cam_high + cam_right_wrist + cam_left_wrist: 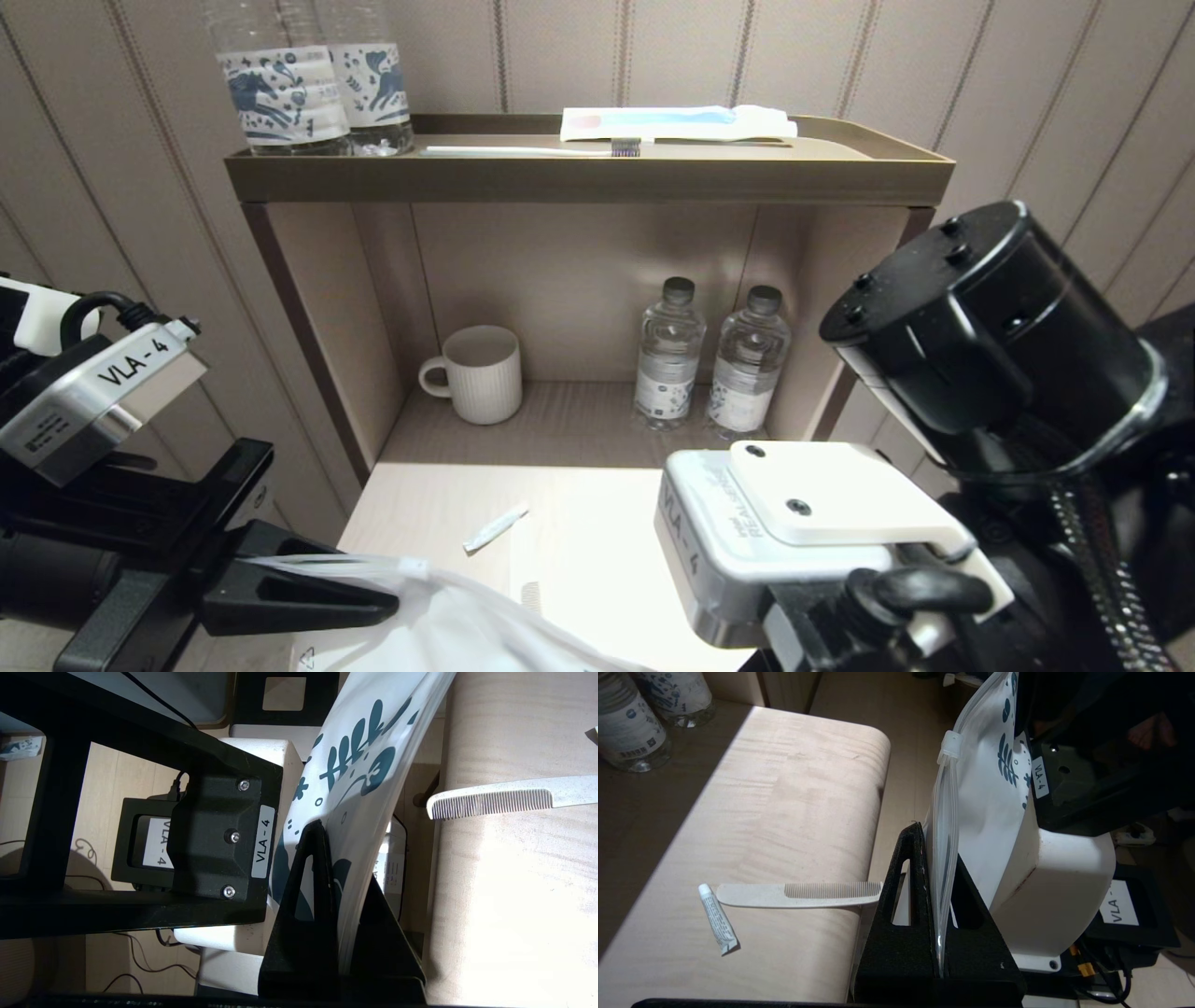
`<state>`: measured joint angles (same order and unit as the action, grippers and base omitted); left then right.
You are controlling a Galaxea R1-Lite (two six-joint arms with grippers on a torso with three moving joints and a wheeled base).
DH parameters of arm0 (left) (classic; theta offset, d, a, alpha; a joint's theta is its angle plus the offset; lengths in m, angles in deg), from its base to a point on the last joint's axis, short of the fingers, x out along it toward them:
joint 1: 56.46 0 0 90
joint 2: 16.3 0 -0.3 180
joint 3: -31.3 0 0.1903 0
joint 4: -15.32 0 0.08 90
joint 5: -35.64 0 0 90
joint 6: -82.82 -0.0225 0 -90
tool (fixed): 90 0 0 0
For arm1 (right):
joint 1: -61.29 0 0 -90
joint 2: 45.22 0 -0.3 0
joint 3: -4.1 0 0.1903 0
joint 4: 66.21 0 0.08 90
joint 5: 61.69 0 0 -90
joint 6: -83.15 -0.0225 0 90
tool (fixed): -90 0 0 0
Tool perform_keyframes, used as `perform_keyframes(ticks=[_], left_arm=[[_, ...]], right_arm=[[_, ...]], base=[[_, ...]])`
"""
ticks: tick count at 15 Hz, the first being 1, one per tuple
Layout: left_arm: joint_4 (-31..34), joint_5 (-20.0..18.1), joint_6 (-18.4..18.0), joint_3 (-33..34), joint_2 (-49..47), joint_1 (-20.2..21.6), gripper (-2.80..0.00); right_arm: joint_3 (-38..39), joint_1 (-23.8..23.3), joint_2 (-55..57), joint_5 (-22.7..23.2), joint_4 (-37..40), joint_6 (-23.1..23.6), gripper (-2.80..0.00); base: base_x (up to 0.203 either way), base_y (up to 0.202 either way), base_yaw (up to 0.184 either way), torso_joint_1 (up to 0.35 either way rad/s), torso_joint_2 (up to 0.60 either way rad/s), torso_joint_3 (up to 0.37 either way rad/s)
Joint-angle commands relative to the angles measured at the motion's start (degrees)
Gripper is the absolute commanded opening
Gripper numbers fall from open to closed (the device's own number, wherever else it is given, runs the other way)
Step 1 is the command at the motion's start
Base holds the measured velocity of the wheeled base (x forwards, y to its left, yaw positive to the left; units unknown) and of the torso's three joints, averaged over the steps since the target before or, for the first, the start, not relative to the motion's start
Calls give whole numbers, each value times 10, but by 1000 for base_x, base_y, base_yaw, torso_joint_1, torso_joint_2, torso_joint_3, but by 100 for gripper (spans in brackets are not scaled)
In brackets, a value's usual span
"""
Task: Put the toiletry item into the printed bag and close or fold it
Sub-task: Hand it to the other hand
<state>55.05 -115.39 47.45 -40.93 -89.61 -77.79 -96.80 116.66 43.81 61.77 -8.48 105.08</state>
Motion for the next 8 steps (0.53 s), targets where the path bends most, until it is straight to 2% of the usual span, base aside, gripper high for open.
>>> perform_keyframes(ticks=[1,6,7,8], left_arm=[[1,-3,-1,0,2,0,-280],[1,-3,-1,-2,2,0,-280],[1,-3,-1,-2,3,0,-280],[2,-3,-1,-2,4,0,-280]], right_arm=[[0,0,1,2,2,1,-280],[-9,0,0,-1,2,1,-280],[-4,0,-2,-2,0,5,-251],[-3,0,-1,-2,-7,7,0]], base=[[0,0,0,0,0,0],[0,0,0,0,0,0],[0,0,0,0,0,0],[0,0,0,0,0,0]])
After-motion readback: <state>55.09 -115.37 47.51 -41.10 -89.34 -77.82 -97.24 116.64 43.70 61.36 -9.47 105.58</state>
